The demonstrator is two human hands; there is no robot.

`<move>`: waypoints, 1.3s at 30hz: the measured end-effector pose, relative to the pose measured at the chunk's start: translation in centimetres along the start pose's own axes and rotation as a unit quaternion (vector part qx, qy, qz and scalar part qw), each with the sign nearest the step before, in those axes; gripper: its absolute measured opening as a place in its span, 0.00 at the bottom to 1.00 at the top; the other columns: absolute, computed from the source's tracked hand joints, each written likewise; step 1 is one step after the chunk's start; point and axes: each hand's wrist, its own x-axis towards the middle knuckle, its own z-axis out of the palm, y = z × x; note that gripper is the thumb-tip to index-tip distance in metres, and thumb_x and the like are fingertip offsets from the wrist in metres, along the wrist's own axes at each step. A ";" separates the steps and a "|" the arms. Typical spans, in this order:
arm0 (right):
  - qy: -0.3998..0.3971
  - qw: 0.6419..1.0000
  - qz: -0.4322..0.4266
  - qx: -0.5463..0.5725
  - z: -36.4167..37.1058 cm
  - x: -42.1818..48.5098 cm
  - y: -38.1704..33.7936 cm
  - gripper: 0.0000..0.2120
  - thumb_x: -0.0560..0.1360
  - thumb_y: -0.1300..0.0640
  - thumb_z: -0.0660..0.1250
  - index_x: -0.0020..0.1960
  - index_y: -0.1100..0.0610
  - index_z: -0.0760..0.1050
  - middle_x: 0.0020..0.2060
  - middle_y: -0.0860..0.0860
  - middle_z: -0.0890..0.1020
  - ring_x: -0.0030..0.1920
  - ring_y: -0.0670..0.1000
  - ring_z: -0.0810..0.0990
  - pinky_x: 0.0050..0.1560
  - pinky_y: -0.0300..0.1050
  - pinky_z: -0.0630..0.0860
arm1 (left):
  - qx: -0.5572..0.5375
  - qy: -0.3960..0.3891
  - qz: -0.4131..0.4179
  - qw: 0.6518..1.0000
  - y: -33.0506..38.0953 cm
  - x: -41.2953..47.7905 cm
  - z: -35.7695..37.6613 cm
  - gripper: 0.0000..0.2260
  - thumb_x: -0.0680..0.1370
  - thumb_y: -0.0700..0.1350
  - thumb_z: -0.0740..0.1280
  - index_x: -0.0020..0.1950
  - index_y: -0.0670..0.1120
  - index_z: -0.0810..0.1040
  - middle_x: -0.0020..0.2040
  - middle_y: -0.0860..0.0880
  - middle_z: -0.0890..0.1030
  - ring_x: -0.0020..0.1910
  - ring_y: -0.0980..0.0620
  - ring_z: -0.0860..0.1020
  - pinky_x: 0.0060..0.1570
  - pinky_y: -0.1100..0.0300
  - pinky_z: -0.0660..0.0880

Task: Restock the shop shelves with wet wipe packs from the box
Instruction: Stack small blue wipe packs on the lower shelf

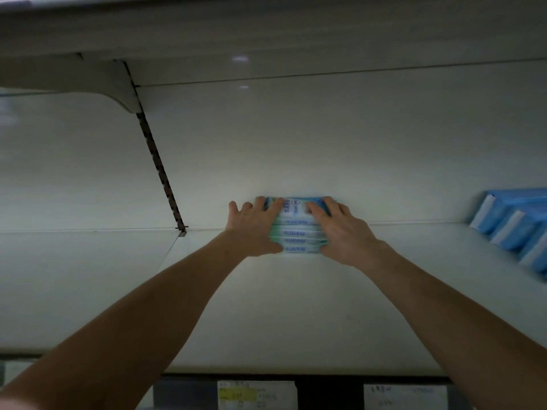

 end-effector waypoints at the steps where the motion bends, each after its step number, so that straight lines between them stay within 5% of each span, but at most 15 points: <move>1: 0.006 1.000 -0.001 0.007 -0.4 0.0 0.0 0.36 0.72 0.52 0.70 0.74 0.50 0.55 0.70 0.53 0.58 0.68 0.56 0.62 0.51 0.49 0.74 | -0.020 0.006 -0.004 1.000 -0.1 0.1 -0.4 0.39 0.73 0.63 0.67 0.77 0.54 0.52 0.71 0.45 0.63 0.65 0.44 0.70 0.68 0.43 0.60; 7: 0.059 0.998 -0.008 -0.003 -1.5 0.4 -1.0 0.23 0.75 0.49 0.65 0.69 0.51 0.67 0.66 0.52 0.66 0.65 0.54 0.65 0.48 0.45 0.71 | -0.083 -0.012 -0.003 0.997 -1.0 0.4 -1.7 0.30 0.77 0.58 0.64 0.77 0.56 0.59 0.68 0.47 0.68 0.62 0.46 0.73 0.64 0.49 0.63; 27: 0.038 0.998 0.023 0.034 -2.5 1.0 -1.3 0.19 0.76 0.47 0.63 0.66 0.49 0.73 0.60 0.51 0.73 0.62 0.53 0.68 0.54 0.47 0.71 | -0.161 -0.054 0.012 0.985 -1.7 1.0 -2.5 0.24 0.80 0.52 0.62 0.75 0.55 0.63 0.67 0.44 0.69 0.63 0.44 0.73 0.63 0.52 0.69; 39: 0.019 0.999 0.040 -0.015 -2.5 0.4 -2.0 0.20 0.76 0.53 0.65 0.67 0.50 0.69 0.62 0.52 0.71 0.61 0.55 0.69 0.55 0.48 0.70 | -0.030 -0.029 0.008 0.999 -0.5 0.4 -3.1 0.21 0.79 0.50 0.61 0.72 0.54 0.66 0.61 0.46 0.72 0.56 0.46 0.75 0.62 0.48 0.64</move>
